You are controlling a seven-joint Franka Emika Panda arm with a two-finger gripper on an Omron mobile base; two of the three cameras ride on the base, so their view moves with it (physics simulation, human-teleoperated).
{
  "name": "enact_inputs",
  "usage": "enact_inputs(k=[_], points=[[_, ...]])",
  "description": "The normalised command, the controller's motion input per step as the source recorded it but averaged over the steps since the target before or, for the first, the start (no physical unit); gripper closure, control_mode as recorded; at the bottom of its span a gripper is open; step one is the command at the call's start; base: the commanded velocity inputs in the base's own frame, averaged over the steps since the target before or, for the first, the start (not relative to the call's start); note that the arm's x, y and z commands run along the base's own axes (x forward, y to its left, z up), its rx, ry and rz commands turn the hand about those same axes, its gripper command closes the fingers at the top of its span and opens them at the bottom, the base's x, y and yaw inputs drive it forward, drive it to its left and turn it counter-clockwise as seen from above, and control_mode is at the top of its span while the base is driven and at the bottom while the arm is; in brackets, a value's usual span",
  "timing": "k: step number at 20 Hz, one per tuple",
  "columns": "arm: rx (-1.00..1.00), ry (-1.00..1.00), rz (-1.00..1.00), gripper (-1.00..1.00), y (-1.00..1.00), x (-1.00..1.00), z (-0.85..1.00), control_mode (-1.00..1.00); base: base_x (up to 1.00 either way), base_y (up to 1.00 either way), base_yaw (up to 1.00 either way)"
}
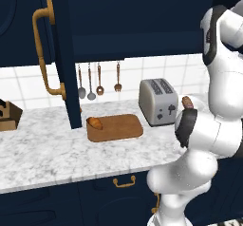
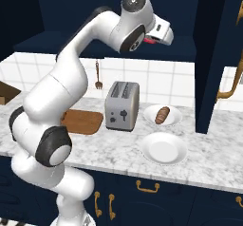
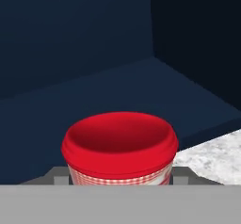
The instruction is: From the different types of pastries on the counter, select a croissant and place it on the cutting board. Then retrieve a jar of jam from the cabinet and place it alongside the croissant on the cutting board.
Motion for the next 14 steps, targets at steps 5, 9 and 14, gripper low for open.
enact_inputs(k=[5,9,14], points=[[0.09,0.00,0.09,1.00,1.00,-0.75,-0.79,-1.00,0.00,0.00,0.00],[0.05,0.00,0.11,1.00,1.00,-0.73,-0.66,-1.00,0.00,0.00,0.00],[0.03,0.00,0.11,1.00,1.00,-0.73,-0.65,-1.00,0.00,0.00,0.00]])
